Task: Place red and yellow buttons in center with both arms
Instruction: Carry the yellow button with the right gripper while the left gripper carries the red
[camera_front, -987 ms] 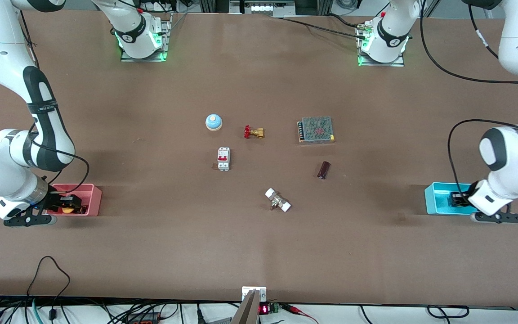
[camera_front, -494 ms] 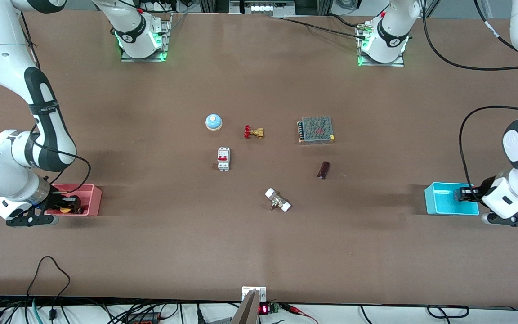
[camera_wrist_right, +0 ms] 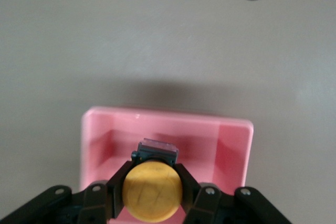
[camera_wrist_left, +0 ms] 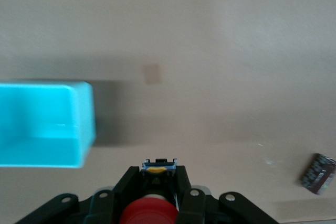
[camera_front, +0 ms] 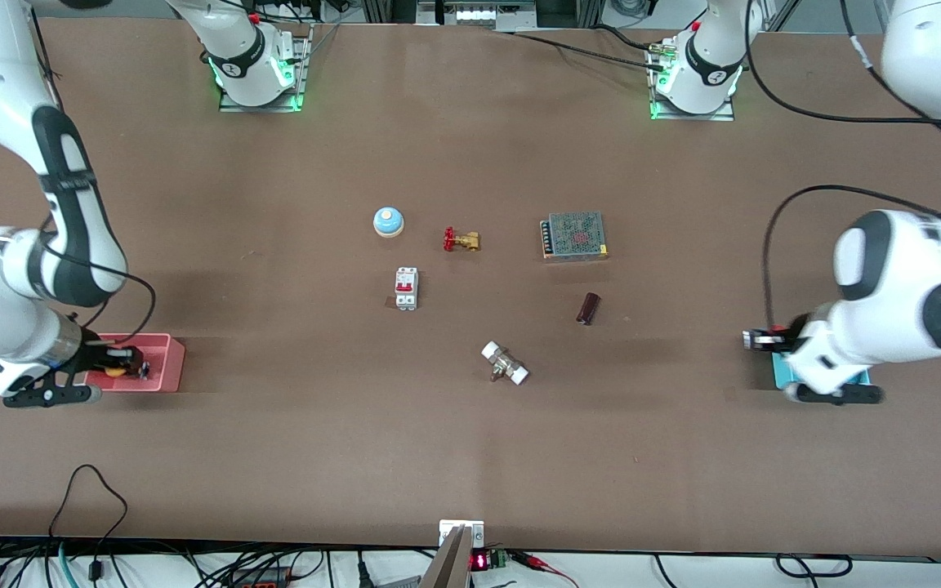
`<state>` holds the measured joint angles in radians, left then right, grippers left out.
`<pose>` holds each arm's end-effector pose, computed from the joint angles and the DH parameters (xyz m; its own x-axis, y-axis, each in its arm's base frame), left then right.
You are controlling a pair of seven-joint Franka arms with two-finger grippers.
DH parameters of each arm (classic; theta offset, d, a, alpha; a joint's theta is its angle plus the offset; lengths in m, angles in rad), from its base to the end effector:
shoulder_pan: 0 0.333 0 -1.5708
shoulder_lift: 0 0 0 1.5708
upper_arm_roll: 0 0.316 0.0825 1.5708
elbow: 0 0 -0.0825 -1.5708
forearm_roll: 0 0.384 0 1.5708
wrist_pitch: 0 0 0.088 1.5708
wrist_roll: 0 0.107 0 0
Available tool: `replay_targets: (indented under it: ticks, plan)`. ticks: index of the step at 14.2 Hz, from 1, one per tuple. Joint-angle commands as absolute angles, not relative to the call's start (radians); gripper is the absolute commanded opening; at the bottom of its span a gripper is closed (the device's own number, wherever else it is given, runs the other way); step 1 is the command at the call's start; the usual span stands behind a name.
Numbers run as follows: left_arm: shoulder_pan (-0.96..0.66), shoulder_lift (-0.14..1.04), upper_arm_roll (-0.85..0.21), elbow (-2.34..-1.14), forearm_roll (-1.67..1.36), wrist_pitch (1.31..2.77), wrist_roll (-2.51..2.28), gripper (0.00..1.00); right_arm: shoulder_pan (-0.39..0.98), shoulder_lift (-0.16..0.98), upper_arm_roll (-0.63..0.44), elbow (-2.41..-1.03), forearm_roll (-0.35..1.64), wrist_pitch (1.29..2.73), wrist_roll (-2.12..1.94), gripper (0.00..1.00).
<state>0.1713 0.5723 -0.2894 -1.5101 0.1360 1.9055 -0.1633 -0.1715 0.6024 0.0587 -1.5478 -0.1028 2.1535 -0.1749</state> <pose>0.6828 -0.0413 0.3293 0.9877 0.0214 -0.1546 0.0233 -0.9997 0.0101 0.6963 -0.0893 0.2993 0.9942 0.1077 -0.0057 0.1079 -0.9928 0.0526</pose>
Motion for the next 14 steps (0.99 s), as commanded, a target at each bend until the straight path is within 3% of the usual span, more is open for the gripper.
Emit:
replay_targets:
  ticks: [1, 3, 6, 9, 14]
  plan:
    - [0.097, 0.557, -0.288, -1.565, 0.147, 1.904, -0.299, 0.24, -0.154, 0.439, 0.098, -1.582, -0.101, 1.966, -0.17, 0.29]
    - [0.051, 0.557, -0.288, -1.589, 0.159, 1.913, -0.38, 0.24, -0.124, 0.402, 0.123, -1.588, -0.098, 1.892, -0.085, 0.29]
    - [0.031, 0.542, -0.288, -1.702, 0.16, 2.05, -0.422, 0.23, -0.034, 0.393, 0.141, -1.618, -0.098, 1.917, 0.087, 0.29]
    - [0.029, 0.515, -0.288, -1.851, 0.16, 2.264, -0.434, 0.24, 0.034, 0.405, 0.141, -1.699, -0.097, 2.064, 0.135, 0.29]
    - [-0.009, 0.52, -0.285, -1.888, 0.27, 2.304, -0.549, 0.24, 0.046, 0.463, 0.146, -1.833, -0.08, 2.333, 0.14, 0.29]
